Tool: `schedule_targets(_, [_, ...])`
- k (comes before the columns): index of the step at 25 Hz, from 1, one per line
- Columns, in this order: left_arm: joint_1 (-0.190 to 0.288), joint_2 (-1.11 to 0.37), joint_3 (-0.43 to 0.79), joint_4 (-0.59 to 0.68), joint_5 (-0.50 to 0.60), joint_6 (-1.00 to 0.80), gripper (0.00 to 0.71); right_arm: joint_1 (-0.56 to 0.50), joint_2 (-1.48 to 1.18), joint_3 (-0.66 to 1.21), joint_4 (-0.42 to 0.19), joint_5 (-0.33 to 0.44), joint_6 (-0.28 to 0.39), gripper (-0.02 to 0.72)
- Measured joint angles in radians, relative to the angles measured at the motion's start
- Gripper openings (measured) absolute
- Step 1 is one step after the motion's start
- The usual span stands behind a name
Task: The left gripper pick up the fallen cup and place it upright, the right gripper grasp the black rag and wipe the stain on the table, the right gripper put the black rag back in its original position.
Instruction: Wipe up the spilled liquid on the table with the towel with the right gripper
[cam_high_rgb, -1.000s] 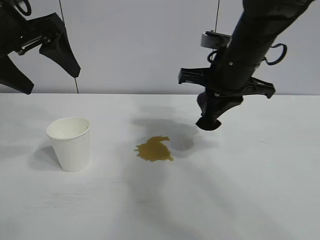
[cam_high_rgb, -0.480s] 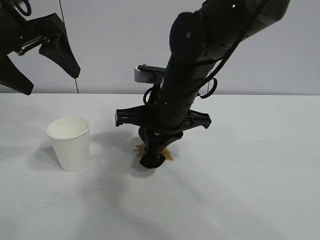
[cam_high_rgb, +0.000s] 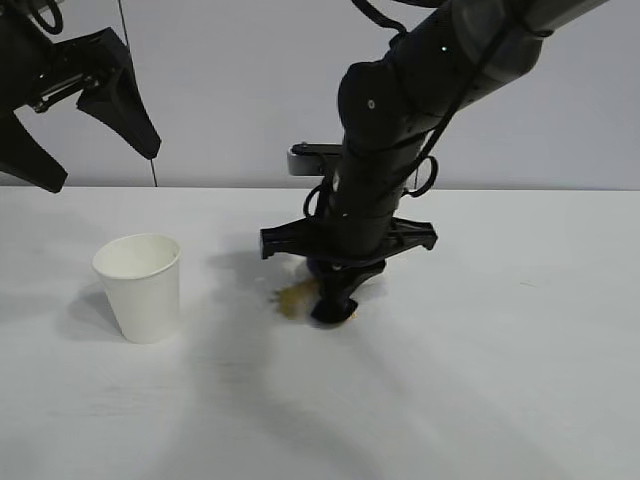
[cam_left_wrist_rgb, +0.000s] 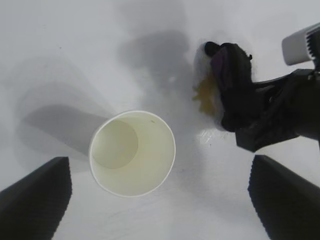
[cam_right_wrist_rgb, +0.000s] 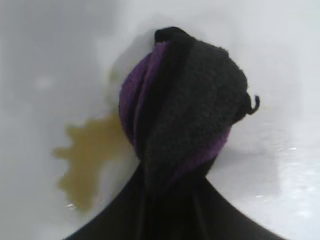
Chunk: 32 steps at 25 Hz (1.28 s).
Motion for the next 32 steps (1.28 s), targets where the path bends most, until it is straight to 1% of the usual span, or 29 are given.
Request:
schedule_targets(2, [0.000,0.000,0.000,0.000,0.000,0.000,0.693,-0.044,0.000,-0.003,-0.023,0.014,0.011,0.106])
schedule_targets(4, [0.000,0.000,0.000,0.000,0.000,0.000,0.693,-0.075,-0.001,-0.004,-0.031,0.019,0.012,0.106])
schedule_targets(7, [0.000,0.000,0.000,0.000,0.000,0.000,0.693,-0.072,-0.001,-0.004,-0.031,0.019,0.011,0.106])
schedule_targets(10, [0.000,0.000,0.000,0.000,0.000,0.000,0.693,-0.025,-0.001,-0.004,-0.012,0.017,0.011,0.106])
schedule_targets(14, [0.000,0.000,0.000,0.000,0.000,0.000,0.693,0.085,0.000,-0.004,0.031,0.007,0.010,0.106])
schedule_targets(17, [0.000,0.000,0.000,0.000,0.000,0.000,0.693,0.156,0.002,-0.004,0.047,0.005,0.009,0.106])
schedule_targets(21, [0.000,0.000,0.000,0.000,0.000,0.000,0.693,0.195,0.004,-0.004,0.055,-0.010,0.009,0.106])
schedule_targets(25, [0.000,0.000,0.000,0.000,0.001,0.000,0.693,0.163,0.014,-0.005,0.061,-0.031,0.012,0.106])
schedule_targets(29, [0.000,0.000,0.000,0.000,0.001,0.000,0.693,0.075,0.031,-0.032,0.059,-0.042,0.013,0.106])
schedule_targets(32, [0.000,0.000,0.000,0.000,0.001,-0.001,0.693,0.007,0.035,-0.039,0.037,-0.043,0.013,0.106])
